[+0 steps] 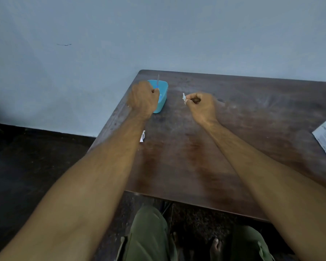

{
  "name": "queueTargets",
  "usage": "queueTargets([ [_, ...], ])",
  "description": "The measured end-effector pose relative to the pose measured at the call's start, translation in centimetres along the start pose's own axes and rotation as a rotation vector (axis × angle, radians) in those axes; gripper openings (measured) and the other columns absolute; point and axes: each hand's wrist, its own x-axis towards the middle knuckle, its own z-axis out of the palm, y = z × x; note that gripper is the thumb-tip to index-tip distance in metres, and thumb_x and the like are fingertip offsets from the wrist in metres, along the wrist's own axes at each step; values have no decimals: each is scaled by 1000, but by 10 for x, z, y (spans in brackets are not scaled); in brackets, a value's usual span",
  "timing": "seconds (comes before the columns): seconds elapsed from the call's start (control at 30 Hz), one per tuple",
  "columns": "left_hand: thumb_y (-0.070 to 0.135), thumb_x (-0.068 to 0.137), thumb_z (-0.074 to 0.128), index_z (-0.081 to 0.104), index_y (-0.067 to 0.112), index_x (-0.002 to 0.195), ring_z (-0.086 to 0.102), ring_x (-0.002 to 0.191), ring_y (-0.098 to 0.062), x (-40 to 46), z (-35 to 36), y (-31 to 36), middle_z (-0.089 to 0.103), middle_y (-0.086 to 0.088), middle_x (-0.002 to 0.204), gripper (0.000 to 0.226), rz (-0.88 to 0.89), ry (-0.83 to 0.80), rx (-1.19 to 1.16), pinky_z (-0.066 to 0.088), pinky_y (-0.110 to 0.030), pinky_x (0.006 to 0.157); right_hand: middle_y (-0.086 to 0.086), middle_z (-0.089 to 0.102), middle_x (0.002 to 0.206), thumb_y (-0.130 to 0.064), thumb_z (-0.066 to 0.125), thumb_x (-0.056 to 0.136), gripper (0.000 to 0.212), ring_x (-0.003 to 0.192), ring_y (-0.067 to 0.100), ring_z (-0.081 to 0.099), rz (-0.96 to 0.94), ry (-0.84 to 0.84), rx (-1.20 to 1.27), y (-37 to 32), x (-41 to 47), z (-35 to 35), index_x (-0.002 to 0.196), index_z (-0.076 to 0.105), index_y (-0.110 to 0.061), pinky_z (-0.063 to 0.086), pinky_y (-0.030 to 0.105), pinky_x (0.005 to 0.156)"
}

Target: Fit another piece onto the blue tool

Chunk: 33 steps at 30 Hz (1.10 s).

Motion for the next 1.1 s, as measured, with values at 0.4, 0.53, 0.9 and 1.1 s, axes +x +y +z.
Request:
queueTargets([
  [0.4, 32, 95, 54, 60, 8, 116, 61, 109, -31, 51, 26, -16, 63, -12, 119, 32, 159, -141, 460, 46, -34, 77, -10, 66, 77, -11, 67, 87, 9, 66, -1, 59, 29, -29, -81, 16, 43, 42, 91, 75, -13, 50, 11, 64],
  [0.53, 34, 97, 54, 55, 6, 124, 57, 116, -30, 56, 29, -12, 59, -12, 127, 39, 178, -181, 525, 46, -36, 90, -10, 66, 79, -11, 68, 87, 8, 72, 1, 61, 45, -53, -73, 27, 43, 48, 91, 74, -13, 51, 13, 67],
  [0.9, 47, 86, 66, 68, 9, 102, 63, 97, -31, 49, 20, -15, 67, -10, 106, 41, 129, -140, 304, 41, -31, 69, -8, 69, 80, -9, 68, 85, 10, 73, 3, 63, 119, -71, 16, 32, 26, 46, 88, 74, -16, 53, 18, 69],
  [1.1, 50, 89, 60, 69, 17, 78, 60, 72, -21, -6, -2, -54, 66, 3, 74, 36, 64, 6, -58, 42, -28, 61, -1, 70, 83, -9, 67, 86, 12, 68, 5, 63, 287, -192, 265, 10, -14, 38, 82, 68, -20, 51, 17, 58],
])
